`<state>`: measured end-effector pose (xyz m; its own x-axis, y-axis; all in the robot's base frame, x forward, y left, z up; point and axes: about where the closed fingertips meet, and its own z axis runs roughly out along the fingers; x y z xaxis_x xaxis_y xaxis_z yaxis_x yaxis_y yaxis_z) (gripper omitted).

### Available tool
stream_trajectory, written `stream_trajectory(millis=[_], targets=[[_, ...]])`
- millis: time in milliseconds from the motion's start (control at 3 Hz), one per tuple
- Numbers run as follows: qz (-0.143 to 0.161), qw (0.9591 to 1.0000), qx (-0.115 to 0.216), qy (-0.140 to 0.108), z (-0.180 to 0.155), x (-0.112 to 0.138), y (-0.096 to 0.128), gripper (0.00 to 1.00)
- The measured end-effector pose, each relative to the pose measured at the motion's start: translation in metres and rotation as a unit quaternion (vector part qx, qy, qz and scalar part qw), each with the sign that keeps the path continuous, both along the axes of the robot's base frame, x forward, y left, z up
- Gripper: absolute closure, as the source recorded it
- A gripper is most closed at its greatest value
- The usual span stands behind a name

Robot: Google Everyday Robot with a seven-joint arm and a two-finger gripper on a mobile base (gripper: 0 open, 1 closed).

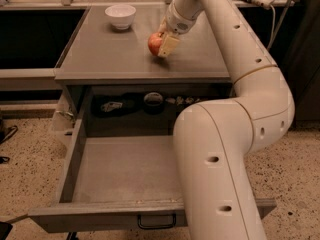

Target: Place apple into top drawer

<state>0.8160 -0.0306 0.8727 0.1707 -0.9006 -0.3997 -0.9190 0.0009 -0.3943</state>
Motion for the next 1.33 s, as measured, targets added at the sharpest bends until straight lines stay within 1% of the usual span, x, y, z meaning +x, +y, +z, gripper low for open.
stream_trajectory(millis=[333, 667, 1000, 1333], targets=[[-0.006, 0.9992, 0.026, -0.03, 0.035, -0.016, -0.018, 1.0], [-0.008, 0.9944, 0.076, -0.073, 0.077, -0.049, -0.037, 1.0], [-0.014, 0.9855, 0.125, -0.114, 0.098, -0.084, -0.057, 1.0], [-0.023, 0.9776, 0.162, -0.132, 0.093, -0.121, -0.062, 1.0]])
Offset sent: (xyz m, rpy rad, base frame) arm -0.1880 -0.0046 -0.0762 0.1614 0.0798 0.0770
